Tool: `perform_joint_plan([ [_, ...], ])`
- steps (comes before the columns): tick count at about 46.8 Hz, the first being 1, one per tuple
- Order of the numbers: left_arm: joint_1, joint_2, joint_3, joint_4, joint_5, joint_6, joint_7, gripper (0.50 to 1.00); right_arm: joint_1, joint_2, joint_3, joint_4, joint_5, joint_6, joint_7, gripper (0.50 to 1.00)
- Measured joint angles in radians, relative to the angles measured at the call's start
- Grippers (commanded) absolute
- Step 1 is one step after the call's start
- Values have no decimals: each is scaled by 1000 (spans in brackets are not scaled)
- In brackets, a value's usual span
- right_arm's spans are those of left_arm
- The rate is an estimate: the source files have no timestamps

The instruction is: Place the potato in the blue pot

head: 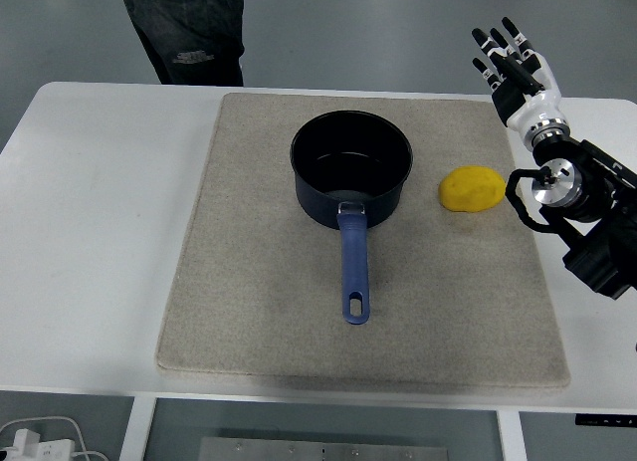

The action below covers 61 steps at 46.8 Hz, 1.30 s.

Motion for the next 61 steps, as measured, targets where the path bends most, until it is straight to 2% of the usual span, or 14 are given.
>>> perform_joint_plan([
  [32,0,0,0,-1,0,2,0,996,1,2,-6,3,-7,3,0,946],
  [43,0,0,0,-1,0,1,0,996,-2,-23,-87,11,-225,14,6,946],
  [46,-1,0,0,-1,0,1,0,996,-1,-59,-126,22,-303,36,18,946],
  [51,0,0,0,0,0,1,0,996,6,-141,-221,67,-392,105,42,946],
  [61,0,0,0,-2,0,1,0,996,37,-328,-399,227,-424,160,91,946],
])
